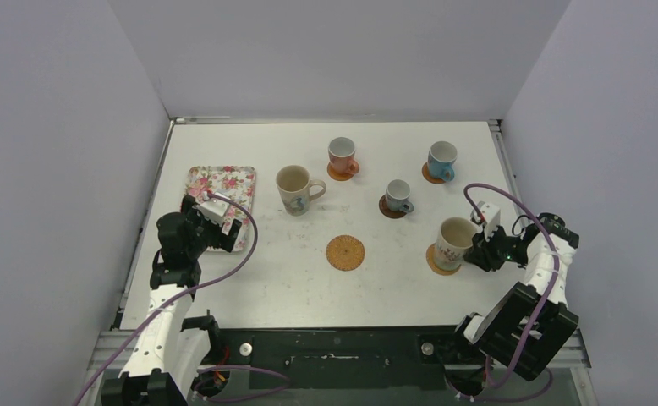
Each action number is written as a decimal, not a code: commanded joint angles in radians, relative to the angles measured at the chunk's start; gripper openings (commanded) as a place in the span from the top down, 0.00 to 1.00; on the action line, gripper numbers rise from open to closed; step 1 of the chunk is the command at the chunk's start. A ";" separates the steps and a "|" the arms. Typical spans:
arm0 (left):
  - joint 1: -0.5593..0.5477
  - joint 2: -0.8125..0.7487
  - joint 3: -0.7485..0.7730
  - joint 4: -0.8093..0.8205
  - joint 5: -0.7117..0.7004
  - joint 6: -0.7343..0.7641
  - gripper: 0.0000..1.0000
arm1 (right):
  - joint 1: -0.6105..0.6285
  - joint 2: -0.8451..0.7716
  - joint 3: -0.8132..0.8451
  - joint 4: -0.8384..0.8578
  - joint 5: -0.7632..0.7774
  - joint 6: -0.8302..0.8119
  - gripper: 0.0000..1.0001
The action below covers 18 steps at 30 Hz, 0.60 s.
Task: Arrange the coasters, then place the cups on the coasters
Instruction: Place the cup on the coaster.
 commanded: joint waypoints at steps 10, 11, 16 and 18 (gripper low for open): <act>-0.002 -0.010 -0.001 0.037 0.020 0.005 0.03 | -0.008 -0.076 -0.012 0.022 -0.134 -0.037 1.00; -0.002 -0.010 -0.001 0.038 0.020 0.004 0.03 | -0.009 -0.082 -0.016 0.025 -0.138 -0.036 1.00; -0.002 -0.014 -0.001 0.034 0.021 0.005 0.03 | -0.009 -0.098 -0.024 0.035 -0.145 -0.031 1.00; -0.002 -0.016 -0.001 0.034 0.020 0.005 0.03 | -0.009 -0.094 -0.025 0.039 -0.145 -0.029 1.00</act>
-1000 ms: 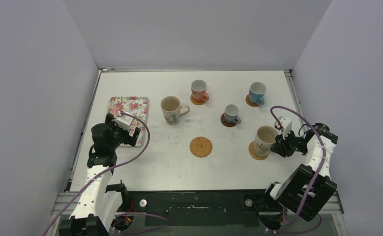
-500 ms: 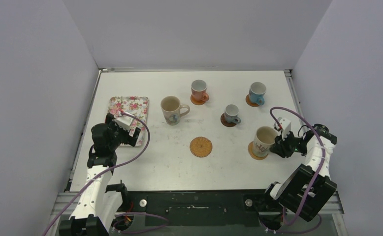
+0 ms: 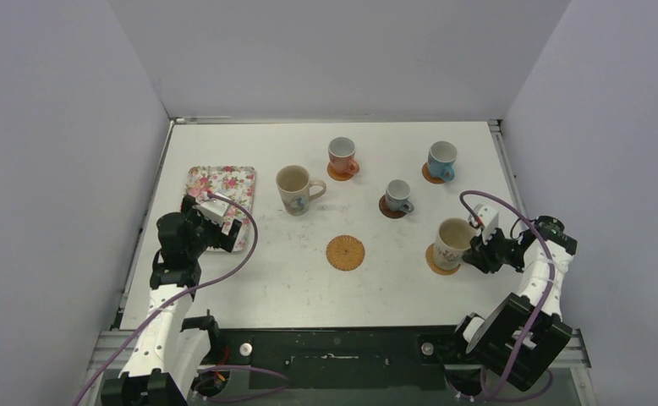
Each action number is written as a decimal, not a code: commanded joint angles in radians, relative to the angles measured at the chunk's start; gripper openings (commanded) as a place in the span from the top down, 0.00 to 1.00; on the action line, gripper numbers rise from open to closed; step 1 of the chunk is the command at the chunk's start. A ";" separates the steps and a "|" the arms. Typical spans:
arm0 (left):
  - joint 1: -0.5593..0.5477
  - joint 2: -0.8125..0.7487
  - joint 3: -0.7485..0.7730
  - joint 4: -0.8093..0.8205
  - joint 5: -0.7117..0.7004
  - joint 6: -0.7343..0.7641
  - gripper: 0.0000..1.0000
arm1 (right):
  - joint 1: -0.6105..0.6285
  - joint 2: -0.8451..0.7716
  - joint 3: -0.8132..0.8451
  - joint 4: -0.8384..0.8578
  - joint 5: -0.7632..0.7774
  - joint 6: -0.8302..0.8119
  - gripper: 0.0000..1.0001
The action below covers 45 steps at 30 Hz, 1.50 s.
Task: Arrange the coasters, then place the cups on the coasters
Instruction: Place the cup on the coaster.
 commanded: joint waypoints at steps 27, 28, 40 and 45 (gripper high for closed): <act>-0.002 -0.018 0.000 0.031 0.018 0.006 0.03 | -0.007 0.060 0.015 -0.033 -0.101 -0.118 0.43; -0.002 -0.018 0.000 0.030 0.018 0.005 0.03 | -0.006 0.060 0.018 -0.036 -0.099 -0.119 0.37; -0.002 -0.015 0.000 0.030 0.018 0.007 0.03 | -0.044 0.039 0.152 -0.211 -0.044 -0.189 0.01; -0.003 -0.014 -0.001 0.032 0.020 0.008 0.03 | -0.044 0.021 0.228 -0.271 -0.044 -0.177 0.00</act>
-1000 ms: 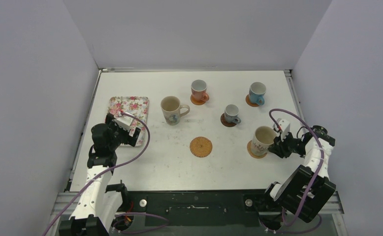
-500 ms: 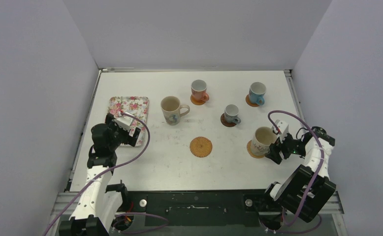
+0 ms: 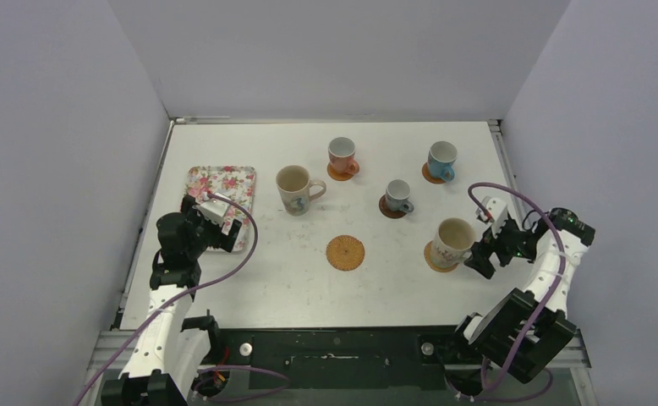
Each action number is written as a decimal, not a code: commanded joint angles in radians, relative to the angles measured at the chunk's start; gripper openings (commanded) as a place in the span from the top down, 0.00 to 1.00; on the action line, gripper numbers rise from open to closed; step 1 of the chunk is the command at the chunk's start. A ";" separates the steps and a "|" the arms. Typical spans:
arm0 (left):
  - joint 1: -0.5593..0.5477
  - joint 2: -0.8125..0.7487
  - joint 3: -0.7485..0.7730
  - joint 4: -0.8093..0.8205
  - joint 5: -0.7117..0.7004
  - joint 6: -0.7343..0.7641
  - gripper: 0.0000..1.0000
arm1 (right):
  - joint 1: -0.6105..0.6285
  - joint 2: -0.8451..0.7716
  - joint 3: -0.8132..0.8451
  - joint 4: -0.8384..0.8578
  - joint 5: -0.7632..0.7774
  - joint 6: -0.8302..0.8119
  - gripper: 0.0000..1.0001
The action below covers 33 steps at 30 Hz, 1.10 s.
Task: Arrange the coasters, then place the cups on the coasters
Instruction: Place the cup on the coaster, then pick up the cup from the tray.
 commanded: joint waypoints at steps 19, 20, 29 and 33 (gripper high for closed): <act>-0.002 0.009 -0.002 0.043 0.007 0.006 0.03 | 0.876 0.089 0.388 0.398 0.292 0.801 0.00; -0.002 0.011 -0.002 0.044 0.007 0.006 0.03 | 0.930 0.114 0.399 0.419 0.316 0.817 0.00; -0.002 -0.009 -0.005 0.043 0.011 0.008 0.03 | 1.188 0.395 0.535 0.619 0.386 0.894 0.00; -0.002 -0.023 -0.008 0.042 0.028 0.011 0.03 | 1.221 0.552 0.661 0.658 0.377 0.925 0.00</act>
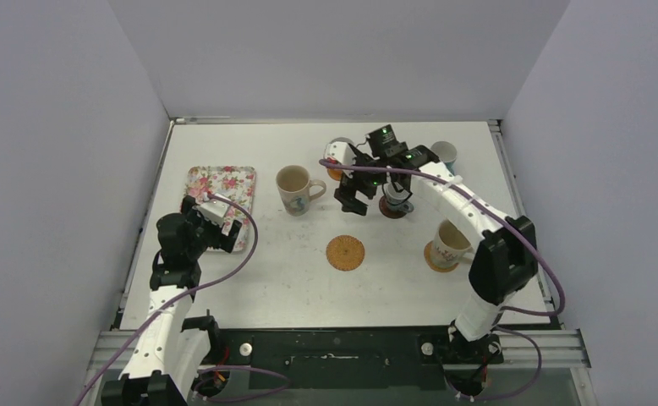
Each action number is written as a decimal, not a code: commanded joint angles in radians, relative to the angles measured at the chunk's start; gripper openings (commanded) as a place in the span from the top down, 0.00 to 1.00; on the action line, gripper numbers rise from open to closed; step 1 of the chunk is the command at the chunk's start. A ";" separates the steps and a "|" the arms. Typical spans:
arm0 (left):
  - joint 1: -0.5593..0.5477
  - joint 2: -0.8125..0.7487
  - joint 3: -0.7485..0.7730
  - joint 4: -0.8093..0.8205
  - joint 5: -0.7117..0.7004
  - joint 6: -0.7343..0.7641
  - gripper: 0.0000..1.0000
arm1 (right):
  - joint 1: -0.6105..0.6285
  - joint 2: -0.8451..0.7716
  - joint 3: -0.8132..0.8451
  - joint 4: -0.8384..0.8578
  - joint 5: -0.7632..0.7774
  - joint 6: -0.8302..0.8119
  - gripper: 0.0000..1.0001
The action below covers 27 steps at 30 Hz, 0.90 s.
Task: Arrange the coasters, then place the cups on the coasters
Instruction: Pick up the cup from the tray.
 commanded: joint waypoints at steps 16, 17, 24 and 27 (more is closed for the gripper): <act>-0.002 -0.031 -0.008 0.043 0.045 0.017 0.03 | 0.118 0.379 0.334 0.102 -0.004 0.065 0.03; -0.002 -0.033 -0.008 0.041 0.045 0.016 0.03 | 0.118 0.388 0.332 0.109 -0.010 0.071 0.04; -0.002 -0.039 -0.009 0.041 0.047 0.019 0.03 | 0.118 0.412 0.307 0.185 0.000 0.109 0.04; -0.002 -0.039 -0.010 0.041 0.047 0.019 0.03 | 0.118 0.406 0.302 0.210 0.016 0.121 0.05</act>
